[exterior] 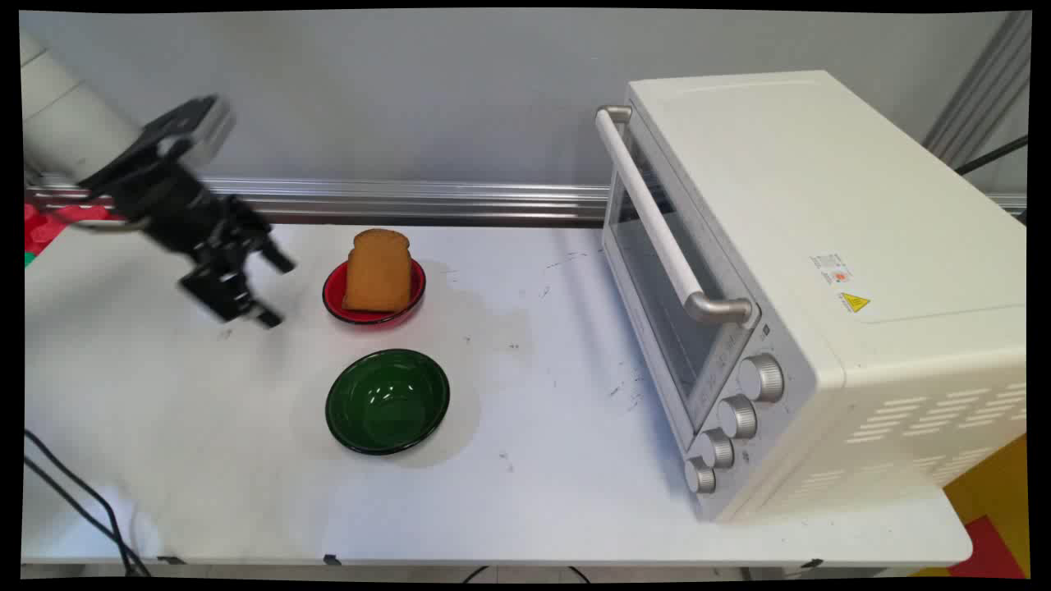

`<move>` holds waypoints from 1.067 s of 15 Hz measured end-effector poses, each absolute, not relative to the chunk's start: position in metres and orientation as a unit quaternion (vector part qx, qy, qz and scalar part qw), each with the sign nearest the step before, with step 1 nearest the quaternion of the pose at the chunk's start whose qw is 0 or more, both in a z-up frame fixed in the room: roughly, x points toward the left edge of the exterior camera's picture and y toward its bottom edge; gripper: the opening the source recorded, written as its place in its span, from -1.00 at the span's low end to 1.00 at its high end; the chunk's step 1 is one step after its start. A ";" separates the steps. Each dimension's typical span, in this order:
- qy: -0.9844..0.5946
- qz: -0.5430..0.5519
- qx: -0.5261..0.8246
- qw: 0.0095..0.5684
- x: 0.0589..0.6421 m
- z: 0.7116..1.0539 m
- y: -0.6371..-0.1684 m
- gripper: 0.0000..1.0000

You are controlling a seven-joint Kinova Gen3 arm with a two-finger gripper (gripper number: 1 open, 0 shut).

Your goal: Open the oven

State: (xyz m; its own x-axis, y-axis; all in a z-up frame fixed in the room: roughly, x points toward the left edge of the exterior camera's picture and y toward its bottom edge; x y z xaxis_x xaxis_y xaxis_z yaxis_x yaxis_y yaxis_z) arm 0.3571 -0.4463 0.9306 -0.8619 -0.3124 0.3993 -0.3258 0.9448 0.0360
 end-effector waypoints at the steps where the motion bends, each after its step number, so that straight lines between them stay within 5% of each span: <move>1: -0.962 0.016 0.171 0.211 0.349 0.934 -0.451 1.00; 16: -0.930 0.028 0.172 0.323 0.119 1.060 -0.519 1.00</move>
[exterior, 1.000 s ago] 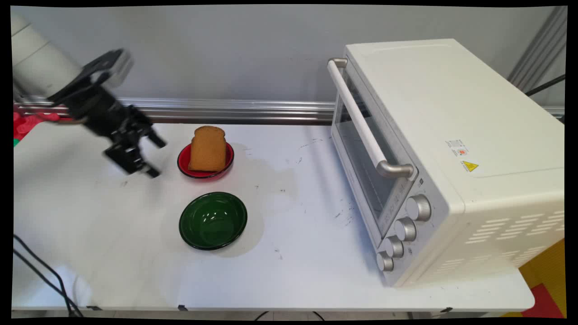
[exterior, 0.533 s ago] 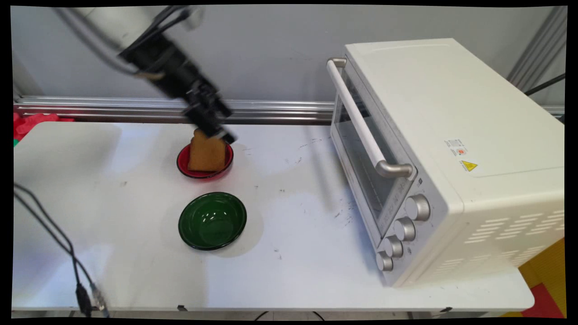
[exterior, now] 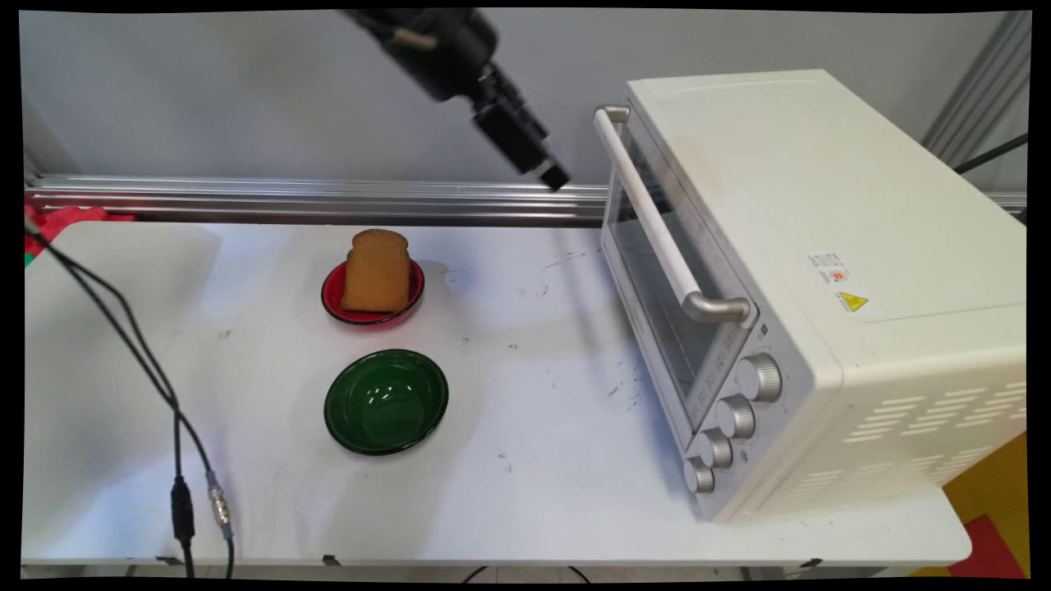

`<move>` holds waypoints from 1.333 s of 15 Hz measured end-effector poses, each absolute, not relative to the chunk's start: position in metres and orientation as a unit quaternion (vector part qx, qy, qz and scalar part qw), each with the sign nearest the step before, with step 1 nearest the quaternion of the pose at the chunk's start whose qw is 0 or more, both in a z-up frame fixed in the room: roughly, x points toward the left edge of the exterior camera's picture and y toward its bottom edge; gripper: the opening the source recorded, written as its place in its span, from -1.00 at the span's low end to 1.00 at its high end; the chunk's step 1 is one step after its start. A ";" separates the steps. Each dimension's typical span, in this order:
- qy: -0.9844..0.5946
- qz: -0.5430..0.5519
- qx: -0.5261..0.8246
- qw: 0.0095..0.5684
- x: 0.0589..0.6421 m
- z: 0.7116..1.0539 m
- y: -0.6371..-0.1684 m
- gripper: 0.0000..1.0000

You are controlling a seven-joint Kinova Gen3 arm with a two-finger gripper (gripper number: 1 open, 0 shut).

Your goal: Open the oven

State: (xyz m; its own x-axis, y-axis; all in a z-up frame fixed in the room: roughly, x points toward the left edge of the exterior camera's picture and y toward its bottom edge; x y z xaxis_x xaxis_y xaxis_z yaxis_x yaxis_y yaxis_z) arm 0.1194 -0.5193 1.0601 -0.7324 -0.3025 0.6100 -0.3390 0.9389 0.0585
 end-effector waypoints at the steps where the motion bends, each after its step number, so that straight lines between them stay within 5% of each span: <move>1: -0.930 0.029 0.171 0.325 0.114 1.063 -0.522 1.00; 12: -0.929 0.027 0.159 0.333 0.069 1.073 -0.558 1.00; 13: -0.929 0.028 0.158 0.333 0.068 1.072 -0.560 -1.00; 20: -0.927 0.013 0.177 0.331 0.060 1.056 -0.570 -1.00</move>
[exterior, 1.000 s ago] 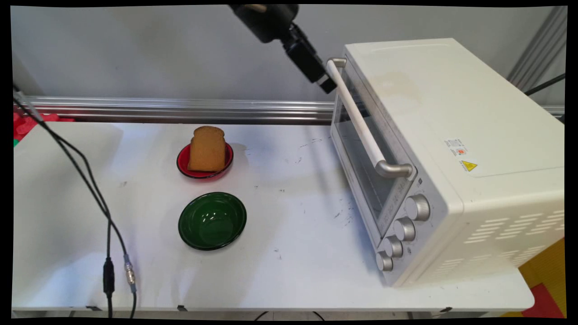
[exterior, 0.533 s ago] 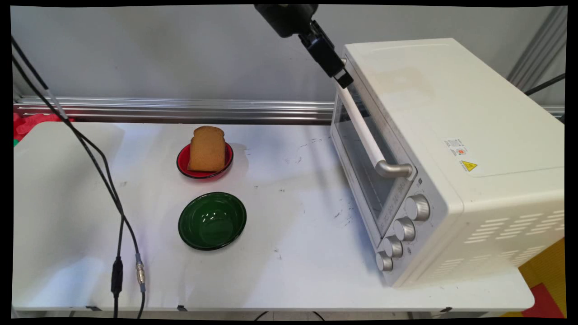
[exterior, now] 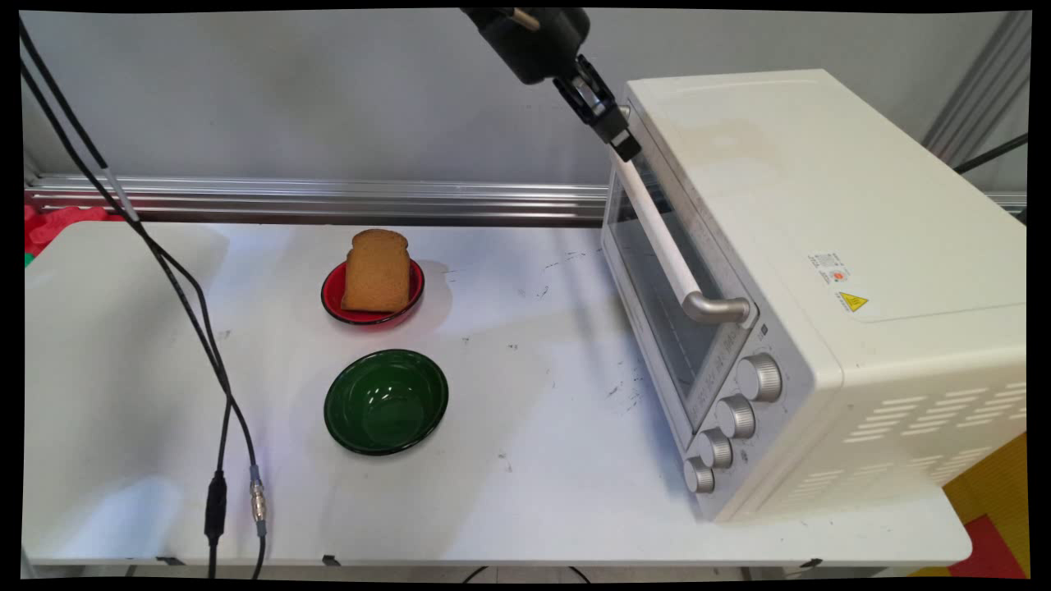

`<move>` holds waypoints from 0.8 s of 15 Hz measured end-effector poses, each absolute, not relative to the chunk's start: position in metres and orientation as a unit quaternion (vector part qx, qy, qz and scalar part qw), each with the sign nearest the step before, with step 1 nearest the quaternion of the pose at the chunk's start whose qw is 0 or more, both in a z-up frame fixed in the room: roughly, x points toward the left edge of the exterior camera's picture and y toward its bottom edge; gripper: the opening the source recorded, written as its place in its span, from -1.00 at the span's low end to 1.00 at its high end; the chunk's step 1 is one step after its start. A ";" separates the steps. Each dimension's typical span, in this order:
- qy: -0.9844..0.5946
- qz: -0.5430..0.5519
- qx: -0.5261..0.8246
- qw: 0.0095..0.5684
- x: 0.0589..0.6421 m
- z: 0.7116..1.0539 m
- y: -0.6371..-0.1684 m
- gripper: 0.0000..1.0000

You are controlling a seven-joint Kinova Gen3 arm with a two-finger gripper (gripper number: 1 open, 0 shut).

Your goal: Open the oven

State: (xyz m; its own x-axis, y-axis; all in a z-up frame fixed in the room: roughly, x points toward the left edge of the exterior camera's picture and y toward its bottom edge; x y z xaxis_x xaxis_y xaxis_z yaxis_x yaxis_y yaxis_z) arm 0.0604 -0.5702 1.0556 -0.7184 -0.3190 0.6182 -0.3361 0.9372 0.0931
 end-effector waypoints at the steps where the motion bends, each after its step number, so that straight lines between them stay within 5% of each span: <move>1: -0.926 0.011 0.180 0.332 0.058 1.053 -0.572 -1.00; 12: -0.918 0.007 0.201 0.341 0.034 1.019 -0.584 -1.00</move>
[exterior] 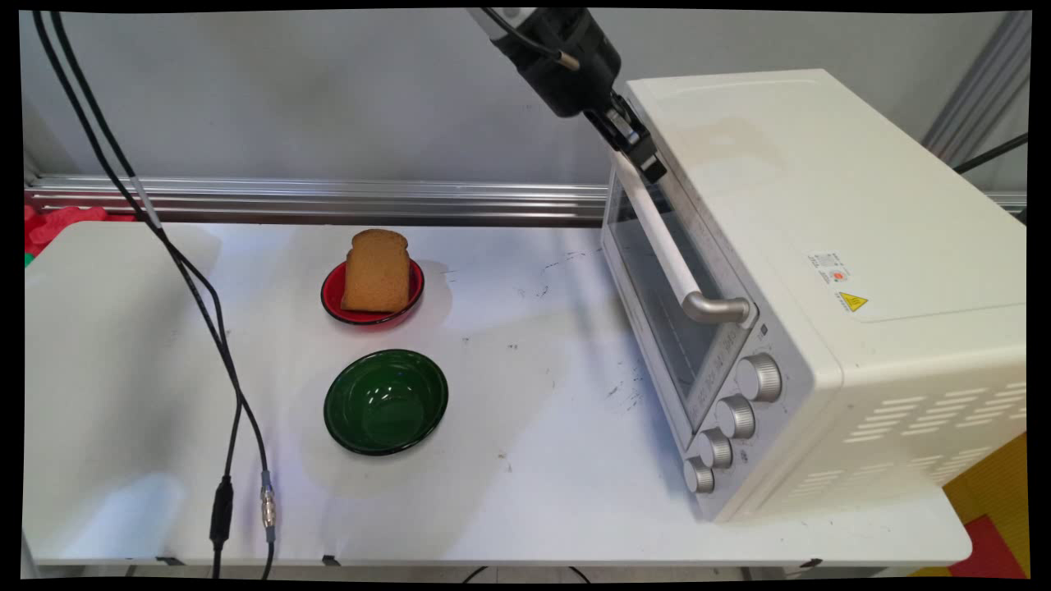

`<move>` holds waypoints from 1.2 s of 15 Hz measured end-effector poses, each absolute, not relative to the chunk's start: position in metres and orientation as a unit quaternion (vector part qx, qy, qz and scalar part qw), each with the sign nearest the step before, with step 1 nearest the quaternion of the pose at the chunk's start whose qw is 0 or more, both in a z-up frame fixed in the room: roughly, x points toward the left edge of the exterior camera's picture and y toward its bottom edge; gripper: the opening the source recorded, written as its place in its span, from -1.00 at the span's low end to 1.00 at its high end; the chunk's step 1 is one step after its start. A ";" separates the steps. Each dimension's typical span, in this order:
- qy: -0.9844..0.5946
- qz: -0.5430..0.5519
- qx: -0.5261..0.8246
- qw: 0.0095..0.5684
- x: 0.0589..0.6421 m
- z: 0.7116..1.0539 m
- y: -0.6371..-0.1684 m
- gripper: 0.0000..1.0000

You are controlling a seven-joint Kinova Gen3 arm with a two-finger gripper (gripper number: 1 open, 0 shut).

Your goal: Open the oven

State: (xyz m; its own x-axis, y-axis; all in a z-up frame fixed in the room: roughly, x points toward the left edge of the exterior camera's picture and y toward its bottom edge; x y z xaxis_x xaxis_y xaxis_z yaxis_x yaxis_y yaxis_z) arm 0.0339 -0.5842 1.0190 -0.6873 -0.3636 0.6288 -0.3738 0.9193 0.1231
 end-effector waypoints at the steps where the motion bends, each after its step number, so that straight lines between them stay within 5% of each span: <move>1: -0.918 0.007 0.201 0.341 0.033 1.016 -0.585 -1.00; 18: -0.941 0.008 0.158 0.299 0.066 0.972 -0.573 -1.00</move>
